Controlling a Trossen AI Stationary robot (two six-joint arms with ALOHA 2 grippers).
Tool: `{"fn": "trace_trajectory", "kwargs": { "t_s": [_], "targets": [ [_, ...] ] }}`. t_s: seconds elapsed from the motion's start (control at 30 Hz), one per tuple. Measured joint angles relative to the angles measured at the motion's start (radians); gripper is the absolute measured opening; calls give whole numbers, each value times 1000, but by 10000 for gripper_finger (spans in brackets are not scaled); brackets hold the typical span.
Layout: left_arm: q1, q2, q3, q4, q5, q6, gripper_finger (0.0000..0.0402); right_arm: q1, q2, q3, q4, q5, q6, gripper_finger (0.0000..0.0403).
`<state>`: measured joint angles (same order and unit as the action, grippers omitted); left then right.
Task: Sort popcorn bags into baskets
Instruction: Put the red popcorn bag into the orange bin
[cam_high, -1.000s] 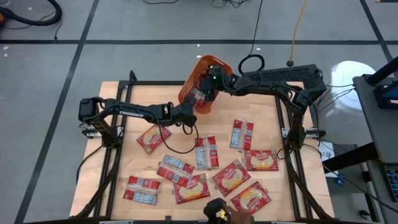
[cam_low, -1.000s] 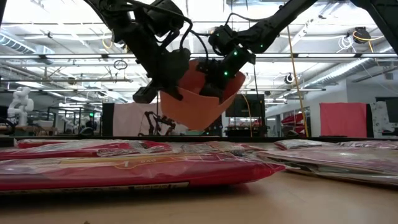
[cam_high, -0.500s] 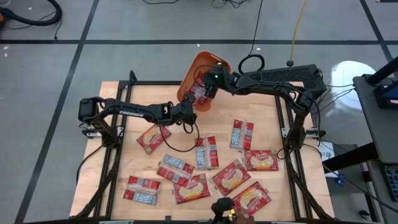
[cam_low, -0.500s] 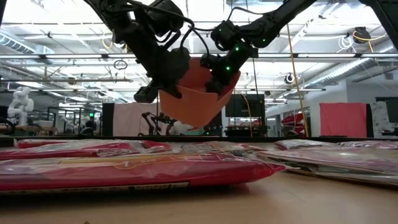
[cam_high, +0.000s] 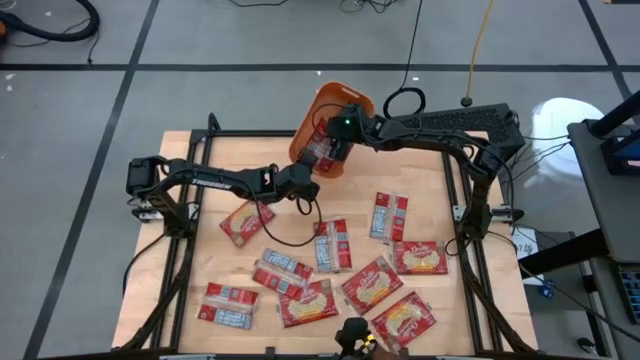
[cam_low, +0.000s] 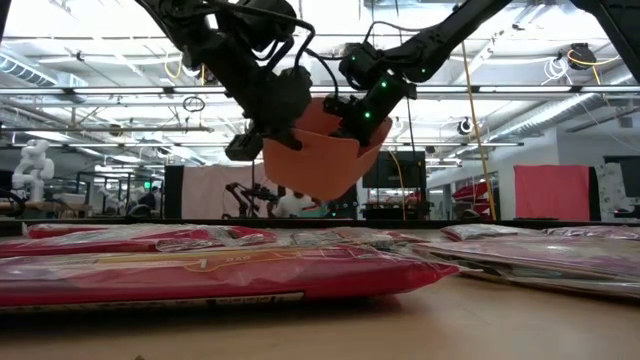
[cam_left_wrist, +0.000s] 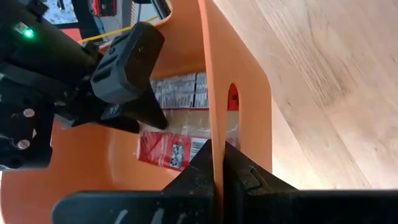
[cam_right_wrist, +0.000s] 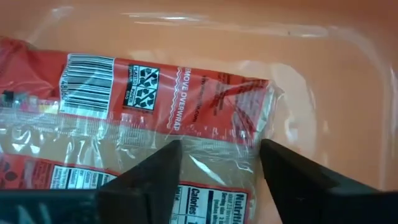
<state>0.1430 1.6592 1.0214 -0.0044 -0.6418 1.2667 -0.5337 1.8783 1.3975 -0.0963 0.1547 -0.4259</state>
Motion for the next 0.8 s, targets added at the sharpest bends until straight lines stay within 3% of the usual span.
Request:
{"fn": "trace_trajectory", "kwargs": {
  "t_s": [0.17, 0.43, 0.8],
  "targets": [
    [-8, 0, 0, 3, -22, 9, 4, -4, 1, 0, 6, -28, 19, 146],
    [-14, 0, 0, 14, -41, -17, 6, -3, 2, 0, 20, -30, 14, 12],
    [20, -1, 0, -47, -39, -244, 6, 24, -53, -2, 13, -27, -13, 0]
  ]
}}
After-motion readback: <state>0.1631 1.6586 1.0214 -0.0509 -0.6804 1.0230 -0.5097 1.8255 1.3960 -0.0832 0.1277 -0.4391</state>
